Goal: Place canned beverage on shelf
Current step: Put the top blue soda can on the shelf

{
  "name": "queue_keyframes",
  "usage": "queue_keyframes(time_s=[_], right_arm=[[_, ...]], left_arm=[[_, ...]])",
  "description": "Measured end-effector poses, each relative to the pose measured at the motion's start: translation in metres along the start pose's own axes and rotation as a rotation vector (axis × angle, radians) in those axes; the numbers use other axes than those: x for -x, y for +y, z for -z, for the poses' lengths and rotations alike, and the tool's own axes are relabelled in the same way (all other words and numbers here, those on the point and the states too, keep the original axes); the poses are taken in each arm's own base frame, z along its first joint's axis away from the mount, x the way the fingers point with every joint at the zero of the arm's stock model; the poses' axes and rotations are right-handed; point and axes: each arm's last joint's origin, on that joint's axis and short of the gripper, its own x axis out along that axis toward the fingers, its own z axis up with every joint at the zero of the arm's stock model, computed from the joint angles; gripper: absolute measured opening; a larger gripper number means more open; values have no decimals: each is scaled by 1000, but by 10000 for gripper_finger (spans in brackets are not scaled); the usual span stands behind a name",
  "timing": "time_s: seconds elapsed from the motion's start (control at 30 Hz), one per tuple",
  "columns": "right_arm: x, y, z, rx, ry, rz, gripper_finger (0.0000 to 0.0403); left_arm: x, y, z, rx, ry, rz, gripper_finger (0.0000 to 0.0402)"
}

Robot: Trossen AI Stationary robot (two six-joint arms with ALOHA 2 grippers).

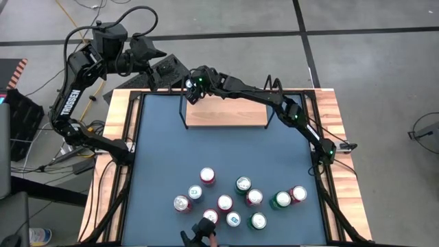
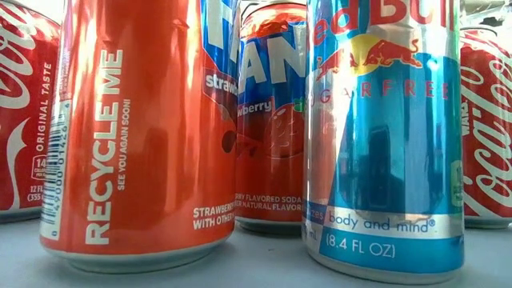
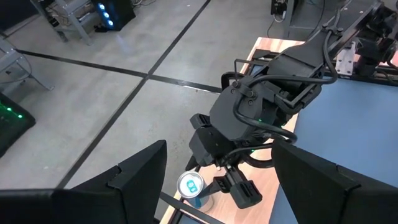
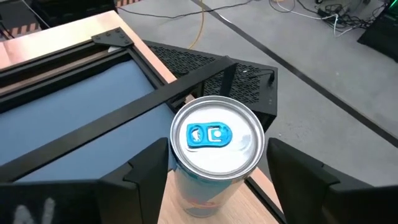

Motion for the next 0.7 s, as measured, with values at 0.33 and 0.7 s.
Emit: queue_keyframes(time_s=[0.33,0.7], right_arm=[[20,-7,-21,110,-74,-4,256],[44,-28,-36,316,-91,-304,218]], left_arm=[[0,0,0,0,1,0,277],[0,0,0,-20,4,-4,277]])
